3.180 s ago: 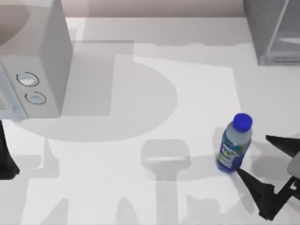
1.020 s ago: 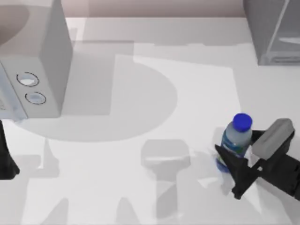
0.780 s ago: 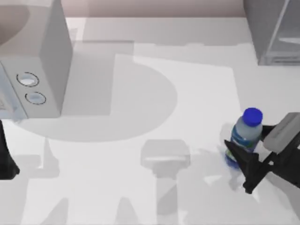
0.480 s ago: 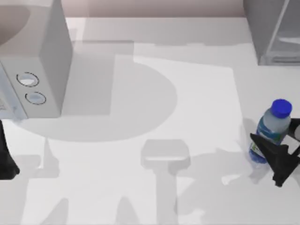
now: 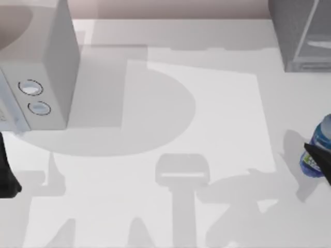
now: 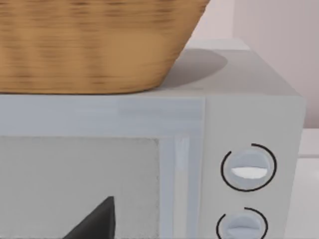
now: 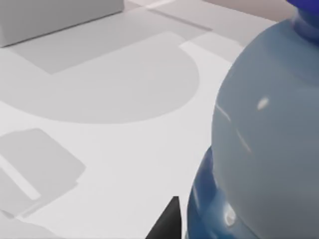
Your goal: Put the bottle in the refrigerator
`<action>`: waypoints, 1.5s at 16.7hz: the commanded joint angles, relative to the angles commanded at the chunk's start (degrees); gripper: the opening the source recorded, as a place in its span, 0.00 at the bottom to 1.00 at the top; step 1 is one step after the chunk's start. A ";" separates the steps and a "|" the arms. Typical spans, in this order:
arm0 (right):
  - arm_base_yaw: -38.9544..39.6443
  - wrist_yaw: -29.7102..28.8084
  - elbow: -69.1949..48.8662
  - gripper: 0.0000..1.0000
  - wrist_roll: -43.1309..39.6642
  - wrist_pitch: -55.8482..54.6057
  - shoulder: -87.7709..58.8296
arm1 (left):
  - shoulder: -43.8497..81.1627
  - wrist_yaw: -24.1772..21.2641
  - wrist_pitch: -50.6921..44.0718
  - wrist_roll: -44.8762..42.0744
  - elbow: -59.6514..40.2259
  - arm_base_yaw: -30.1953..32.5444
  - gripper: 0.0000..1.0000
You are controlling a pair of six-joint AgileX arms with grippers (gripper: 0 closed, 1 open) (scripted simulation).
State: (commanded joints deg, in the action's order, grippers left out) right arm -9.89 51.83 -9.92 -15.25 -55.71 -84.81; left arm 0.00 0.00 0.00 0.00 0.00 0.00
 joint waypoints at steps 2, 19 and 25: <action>0.25 -0.12 -0.08 0.01 0.16 -0.05 -0.25 | 0.00 0.00 0.00 0.00 0.00 0.00 1.00; 6.62 -35.58 6.55 0.01 10.54 37.79 59.67 | 0.00 0.00 0.00 0.00 0.00 0.00 1.00; 9.28 -49.36 9.32 0.01 14.47 52.82 81.12 | 0.00 0.00 0.00 0.00 0.00 0.00 1.00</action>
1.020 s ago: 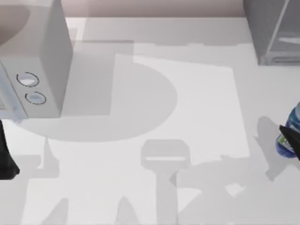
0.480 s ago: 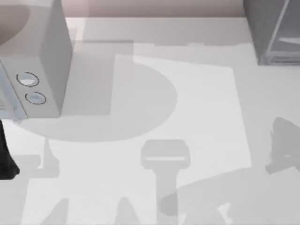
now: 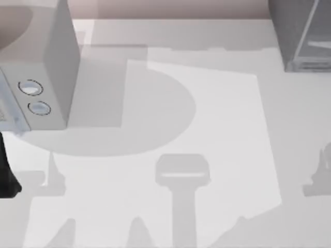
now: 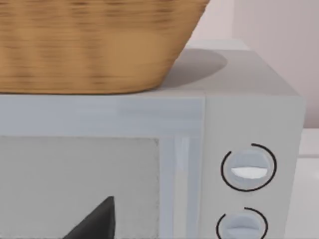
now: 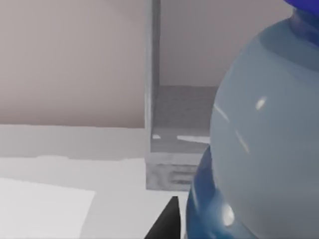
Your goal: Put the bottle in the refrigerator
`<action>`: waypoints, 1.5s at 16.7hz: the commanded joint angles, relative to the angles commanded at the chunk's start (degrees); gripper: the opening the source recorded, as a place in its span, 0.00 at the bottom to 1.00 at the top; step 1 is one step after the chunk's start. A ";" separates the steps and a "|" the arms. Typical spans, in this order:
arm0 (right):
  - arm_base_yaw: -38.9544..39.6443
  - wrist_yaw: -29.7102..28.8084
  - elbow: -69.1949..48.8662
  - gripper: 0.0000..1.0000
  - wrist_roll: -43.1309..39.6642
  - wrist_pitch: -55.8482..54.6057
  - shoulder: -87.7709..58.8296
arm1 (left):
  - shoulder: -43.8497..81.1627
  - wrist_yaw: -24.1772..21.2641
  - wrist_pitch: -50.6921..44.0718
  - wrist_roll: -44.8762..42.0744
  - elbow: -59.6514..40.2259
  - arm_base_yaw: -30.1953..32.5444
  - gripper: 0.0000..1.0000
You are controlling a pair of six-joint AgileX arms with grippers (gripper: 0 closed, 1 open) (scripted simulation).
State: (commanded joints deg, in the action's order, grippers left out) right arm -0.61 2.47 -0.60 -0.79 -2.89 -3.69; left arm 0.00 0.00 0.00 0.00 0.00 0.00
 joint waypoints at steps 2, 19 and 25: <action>0.49 -2.03 0.49 0.01 0.64 2.37 3.05 | 0.00 0.00 0.00 0.00 0.00 0.00 1.00; -5.59 2.77 -20.10 0.01 1.39 -20.86 -35.91 | 0.00 0.00 0.00 0.00 0.00 0.00 1.00; -10.36 7.22 -37.02 0.01 1.98 -40.33 -78.15 | 0.00 0.00 0.00 0.00 0.00 0.00 1.00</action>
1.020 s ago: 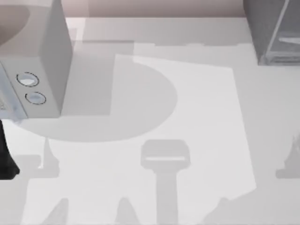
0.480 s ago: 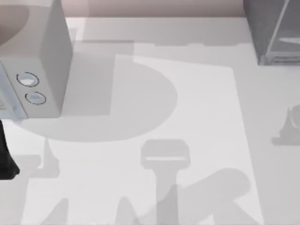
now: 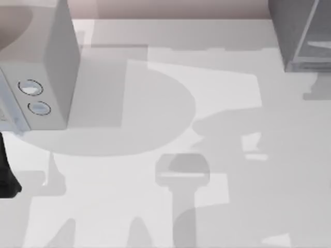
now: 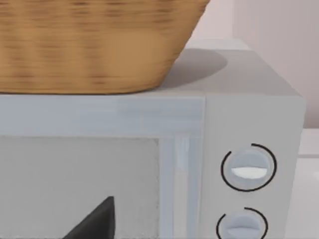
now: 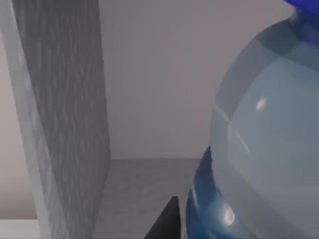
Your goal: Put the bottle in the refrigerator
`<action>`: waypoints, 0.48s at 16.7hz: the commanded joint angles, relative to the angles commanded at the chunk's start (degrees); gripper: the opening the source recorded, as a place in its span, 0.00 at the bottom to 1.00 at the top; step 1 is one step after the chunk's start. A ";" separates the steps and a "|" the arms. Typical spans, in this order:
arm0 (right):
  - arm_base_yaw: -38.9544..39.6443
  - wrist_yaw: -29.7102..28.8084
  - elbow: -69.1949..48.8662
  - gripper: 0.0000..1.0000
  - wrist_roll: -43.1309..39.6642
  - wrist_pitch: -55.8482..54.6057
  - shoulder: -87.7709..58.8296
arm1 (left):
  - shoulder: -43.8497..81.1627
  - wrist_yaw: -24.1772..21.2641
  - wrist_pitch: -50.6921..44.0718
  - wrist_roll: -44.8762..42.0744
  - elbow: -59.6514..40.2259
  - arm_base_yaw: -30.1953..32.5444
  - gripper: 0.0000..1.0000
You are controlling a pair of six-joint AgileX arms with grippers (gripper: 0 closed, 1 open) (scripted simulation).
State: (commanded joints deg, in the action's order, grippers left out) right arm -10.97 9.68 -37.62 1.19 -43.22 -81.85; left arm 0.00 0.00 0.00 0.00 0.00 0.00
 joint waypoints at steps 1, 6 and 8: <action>-0.71 0.70 -2.59 0.01 0.04 -2.98 -6.28 | 0.00 0.00 0.00 0.00 0.00 0.00 1.00; -3.59 3.62 -13.37 0.01 -0.07 -15.36 -29.54 | 0.00 0.00 0.00 0.00 0.00 0.00 1.00; -4.41 4.36 -16.32 0.01 -0.20 -18.75 -34.86 | 0.00 0.00 0.00 0.00 0.00 0.00 1.00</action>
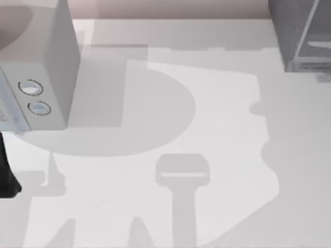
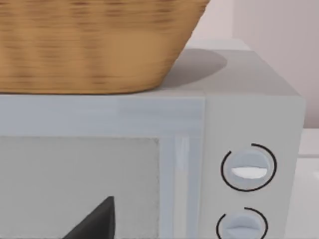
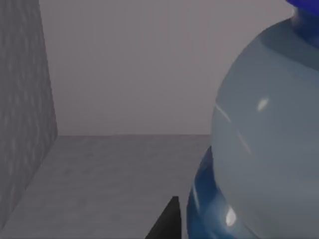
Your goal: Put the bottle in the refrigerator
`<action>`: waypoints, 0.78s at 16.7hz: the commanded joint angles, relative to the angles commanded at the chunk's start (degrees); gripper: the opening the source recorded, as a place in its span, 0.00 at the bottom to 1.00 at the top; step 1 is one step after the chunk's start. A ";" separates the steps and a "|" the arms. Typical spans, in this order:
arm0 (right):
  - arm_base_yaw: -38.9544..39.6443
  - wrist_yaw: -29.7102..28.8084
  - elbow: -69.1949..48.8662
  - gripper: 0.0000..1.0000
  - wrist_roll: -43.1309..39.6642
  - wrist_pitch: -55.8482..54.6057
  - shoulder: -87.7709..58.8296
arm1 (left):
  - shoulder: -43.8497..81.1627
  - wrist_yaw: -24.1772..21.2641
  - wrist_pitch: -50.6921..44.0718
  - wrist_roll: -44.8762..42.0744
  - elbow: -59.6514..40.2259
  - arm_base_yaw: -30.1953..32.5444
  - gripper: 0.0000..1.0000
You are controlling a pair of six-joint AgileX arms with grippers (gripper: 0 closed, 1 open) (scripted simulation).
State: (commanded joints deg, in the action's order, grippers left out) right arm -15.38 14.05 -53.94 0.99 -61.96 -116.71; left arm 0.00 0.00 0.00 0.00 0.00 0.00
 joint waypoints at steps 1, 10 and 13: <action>-0.30 0.26 -1.07 0.01 -0.06 -1.23 -1.86 | 0.00 0.00 0.00 0.00 0.00 0.00 1.00; -0.24 0.49 -2.98 0.01 -0.10 -2.14 -4.85 | 0.00 0.00 0.00 0.00 0.00 0.00 1.00; 0.20 -0.18 -8.82 0.01 -0.09 0.56 -8.46 | 0.00 0.00 0.00 0.00 0.00 0.00 1.00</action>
State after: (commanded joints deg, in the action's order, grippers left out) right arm -15.18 13.87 -62.76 0.90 -61.40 -125.17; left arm 0.00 0.00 0.00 0.00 0.00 0.00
